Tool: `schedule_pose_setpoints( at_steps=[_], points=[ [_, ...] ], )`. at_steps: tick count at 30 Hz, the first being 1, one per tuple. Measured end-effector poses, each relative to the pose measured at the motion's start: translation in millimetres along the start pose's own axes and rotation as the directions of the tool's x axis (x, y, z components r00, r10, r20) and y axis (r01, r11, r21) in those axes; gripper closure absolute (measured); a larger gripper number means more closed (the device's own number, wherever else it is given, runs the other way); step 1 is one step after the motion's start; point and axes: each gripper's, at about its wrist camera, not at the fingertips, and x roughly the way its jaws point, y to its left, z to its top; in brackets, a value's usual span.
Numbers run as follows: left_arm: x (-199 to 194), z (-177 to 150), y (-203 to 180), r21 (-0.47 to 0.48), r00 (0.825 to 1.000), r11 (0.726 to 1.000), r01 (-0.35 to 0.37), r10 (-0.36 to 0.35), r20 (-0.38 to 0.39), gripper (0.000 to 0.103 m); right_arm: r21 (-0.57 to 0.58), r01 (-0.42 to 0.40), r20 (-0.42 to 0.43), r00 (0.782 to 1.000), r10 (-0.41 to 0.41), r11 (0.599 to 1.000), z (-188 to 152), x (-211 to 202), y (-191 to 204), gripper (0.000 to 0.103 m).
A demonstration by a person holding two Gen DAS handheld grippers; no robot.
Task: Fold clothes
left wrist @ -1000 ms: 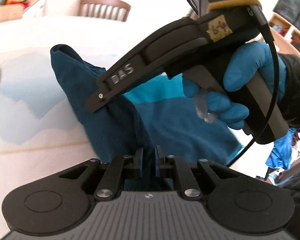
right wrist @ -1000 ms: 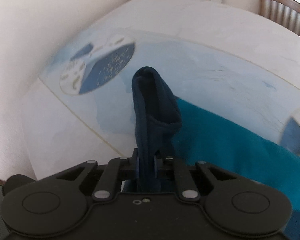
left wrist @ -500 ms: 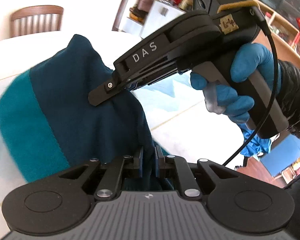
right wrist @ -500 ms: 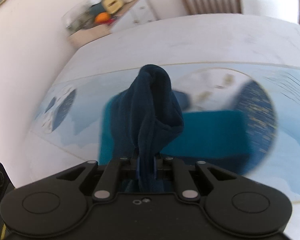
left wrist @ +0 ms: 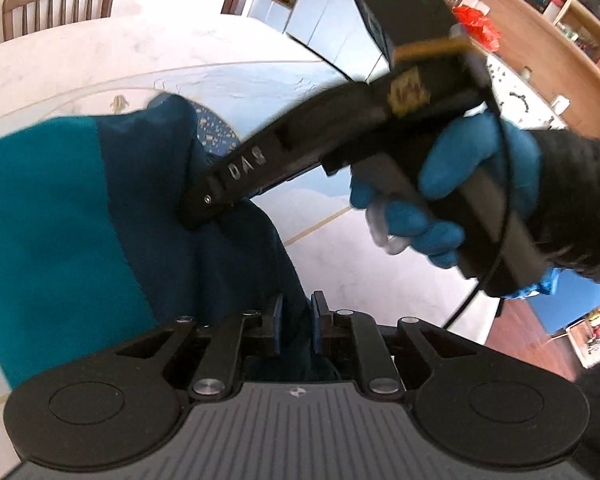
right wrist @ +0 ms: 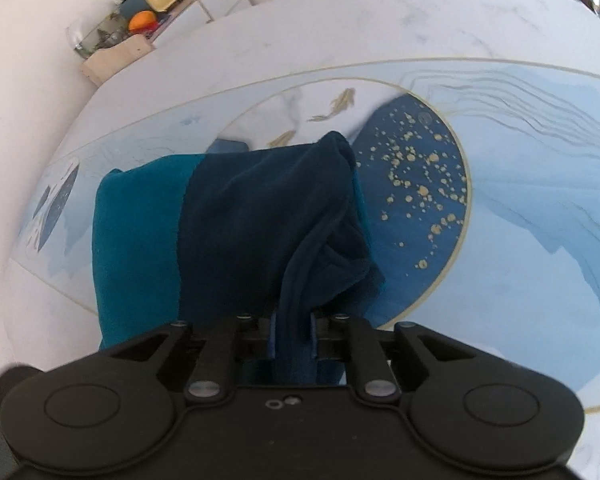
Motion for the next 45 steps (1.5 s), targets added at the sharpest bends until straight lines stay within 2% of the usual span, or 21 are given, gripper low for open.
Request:
schedule_pose_setpoints(
  at_steps=[2, 3, 5, 6, 7, 10, 14, 17, 21, 25, 27, 30, 33, 36, 37, 39, 40, 42, 45],
  points=[
    [-17, 0, 7, -0.01, 1.0, 1.0, 0.009, -0.009, 0.004, 0.086, -0.011, -0.012, 0.001, 1.0, 0.012, 1.0, -2, -6, -2, 0.0],
    [-26, -5, 4, -0.009, 1.0, 1.0, 0.007, -0.007, 0.007, 0.077, -0.016, -0.018, 0.001, 1.0, 0.018, 1.0, -2, -9, -4, 0.0],
    [-48, -10, 19, -0.004, 1.0, 1.0, 0.002, -0.002, 0.017, 0.046, -0.01, -0.023, 0.01, 1.0, 0.023, 1.0, -3, -20, -7, 0.0],
    [-57, -7, 32, 0.003, 0.999, 1.0, -0.004, 0.004, 0.037, 0.025, -0.007, -0.019, 0.021, 1.0, 0.019, 1.0, -4, -26, -9, 0.0],
    [-65, -4, 38, 0.015, 0.998, 1.0, -0.008, 0.007, 0.061, 0.023, -0.006, -0.015, 0.031, 0.999, 0.015, 1.0, -5, -33, -10, 0.0],
    [-77, 11, 53, 0.044, 0.994, 0.999, -0.021, 0.017, 0.106, 0.023, -0.042, 0.014, 0.066, 0.998, -0.011, 0.999, -12, -56, -7, 0.0],
    [-76, 40, 80, 0.09, 0.993, 0.996, -0.022, 0.011, 0.121, 0.023, -0.114, 0.028, 0.064, 0.998, -0.021, 0.993, -24, -75, 14, 0.0],
    [-64, 54, 97, 0.13, 0.994, 0.991, -0.028, 0.014, 0.107, 0.023, -0.17, 0.036, 0.04, 0.999, -0.03, 0.985, -40, -78, 42, 0.0],
    [-50, 55, 115, 0.146, 0.998, 0.989, -0.003, -0.006, 0.06, 0.023, -0.201, 0.02, -0.003, 1.0, -0.021, 0.979, -64, -74, 74, 0.0],
    [-39, 56, 130, 0.161, 0.999, 0.986, 0.028, -0.035, 0.039, 0.023, -0.233, 0.099, -0.028, 0.994, -0.109, 0.967, -86, -57, 101, 0.0],
    [-34, 57, 138, 0.165, 0.999, 0.986, 0.036, -0.042, 0.034, 0.023, -0.227, 0.162, -0.028, 0.985, -0.172, 0.96, -91, -47, 108, 0.0],
    [-29, 58, 147, 0.159, 0.998, 0.986, 0.055, -0.06, 0.029, 0.023, -0.217, 0.287, -0.017, 0.955, -0.297, 0.933, -96, -37, 109, 0.0],
    [-28, 58, 149, 0.177, 0.997, 0.982, 0.071, -0.077, 0.023, 0.023, -0.095, 0.325, -0.004, 0.945, -0.327, 0.941, -98, -49, 92, 0.0],
    [-27, 58, 148, 0.196, 0.996, 0.977, 0.08, -0.084, 0.016, 0.023, -0.061, 0.411, -0.007, 0.911, -0.412, 0.91, -106, -54, 77, 0.0],
    [-26, 59, 148, 0.199, 0.996, 0.977, 0.082, -0.086, 0.015, 0.023, -0.051, 0.433, -0.02, 0.9, -0.434, 0.9, -110, -53, 71, 0.012],
    [-25, 59, 148, 0.203, 0.996, 0.976, 0.084, -0.088, 0.014, 0.023, -0.029, 0.44, -0.047, 0.896, -0.441, 0.897, -116, -46, 63, 0.009],
    [-25, 59, 147, 0.205, 0.996, 0.975, 0.081, -0.086, 0.014, 0.023, -0.027, 0.442, -0.053, 0.895, -0.443, 0.897, -117, -45, 62, 0.0],
    [-29, 60, 144, 0.21, 0.997, 0.975, 0.071, -0.076, 0.016, 0.023, -0.044, 0.45, -0.064, 0.89, -0.452, 0.892, -114, -47, 64, 0.0],
    [-51, 57, 137, 0.243, 0.997, 0.969, 0.042, -0.058, 0.058, 0.023, -0.039, 0.491, -0.067, 0.868, -0.492, 0.87, -107, -60, 59, 0.0]
  ],
)
